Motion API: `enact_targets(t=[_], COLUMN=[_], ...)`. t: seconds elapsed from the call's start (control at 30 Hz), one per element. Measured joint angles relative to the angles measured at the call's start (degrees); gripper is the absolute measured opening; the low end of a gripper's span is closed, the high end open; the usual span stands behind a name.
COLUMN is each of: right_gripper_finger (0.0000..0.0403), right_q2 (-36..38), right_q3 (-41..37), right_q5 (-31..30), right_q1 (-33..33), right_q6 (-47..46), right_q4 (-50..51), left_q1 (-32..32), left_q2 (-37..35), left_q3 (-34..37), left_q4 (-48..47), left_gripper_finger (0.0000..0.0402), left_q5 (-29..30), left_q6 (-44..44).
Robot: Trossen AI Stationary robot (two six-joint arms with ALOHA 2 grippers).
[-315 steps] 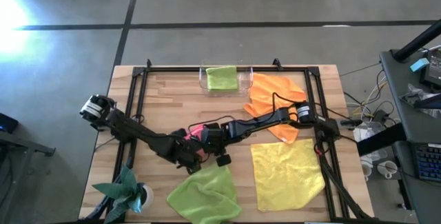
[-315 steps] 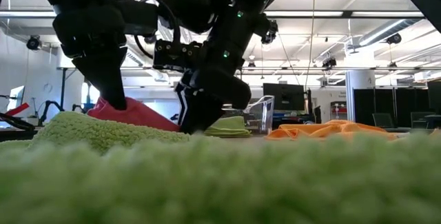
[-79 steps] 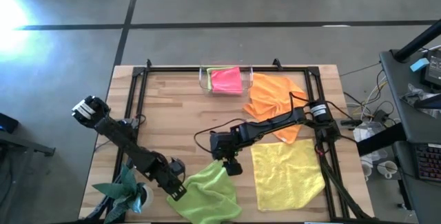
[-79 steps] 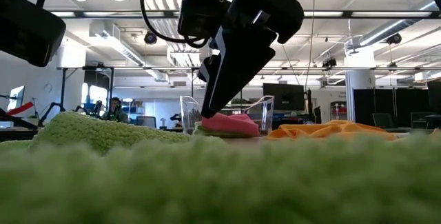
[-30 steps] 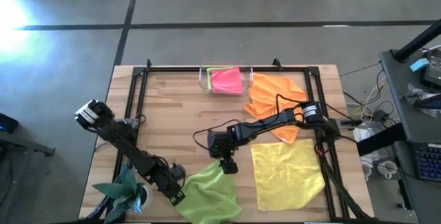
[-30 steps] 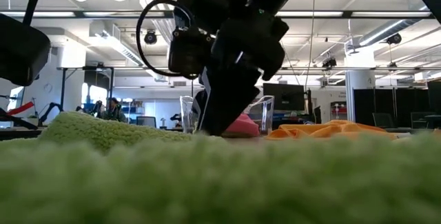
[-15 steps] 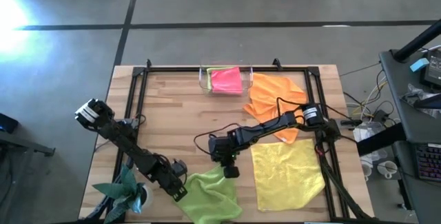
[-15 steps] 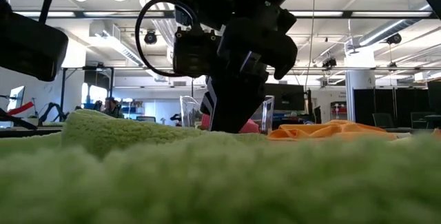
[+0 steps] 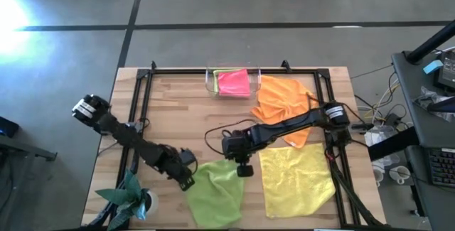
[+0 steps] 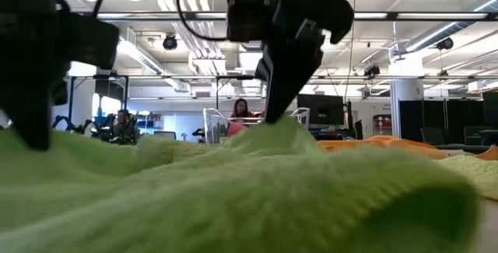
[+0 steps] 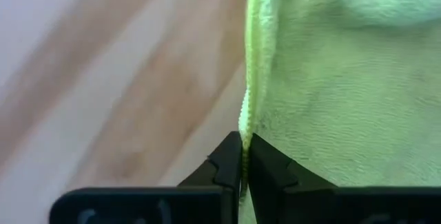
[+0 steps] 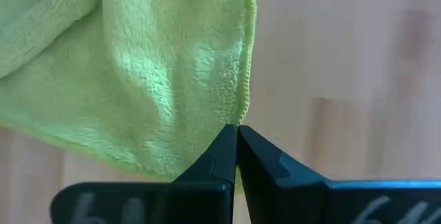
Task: Fold microfiber towels
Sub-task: Fold the green microfiber towel
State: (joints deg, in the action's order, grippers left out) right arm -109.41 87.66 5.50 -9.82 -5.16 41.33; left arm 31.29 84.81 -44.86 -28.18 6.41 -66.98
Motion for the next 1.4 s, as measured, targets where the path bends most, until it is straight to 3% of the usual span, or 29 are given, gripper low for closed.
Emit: enact_targets(t=[0.17, 0.43, 0.93, 1.23, 1.4], right_gripper_finger=[0.0008, 0.0008, 0.0008, 0.0008, 0.0008], right_q2=[5.2, 11.71, 23.46, 28.25, 29.45], right_q3=[0.02, 0.09, 0.13, 0.15, 0.15], right_q5=[-7.47, -15.88, -18.84, -18.79, -18.57], right_q1=[0.24, 0.84, -2.02, -5.3, -8.35], right_q6=[-1.2, -5.73, -9.41, -10.3, -11.47], right_q4=[1.51, 5.53, 5.81, 5.17, 4.97], left_q1=[-5.92, -14.41, -14.95, -14.95, -14.65], left_q2=[-3.61, -9.98, -12.63, -10.83, -8.13], left_q3=[-0.78, -6.66, -30.38, -40.3, -41.94], left_q4=[-0.92, -12.31, -37.72, -48.68, -48.85], left_gripper_finger=[0.0006, 0.0006, 0.0001, 0.0001, 0.0001], left_q5=[0.66, 2.26, 1.13, -4.83, -10.24], left_q6=[10.22, 22.08, 25.81, 25.37, 25.39])
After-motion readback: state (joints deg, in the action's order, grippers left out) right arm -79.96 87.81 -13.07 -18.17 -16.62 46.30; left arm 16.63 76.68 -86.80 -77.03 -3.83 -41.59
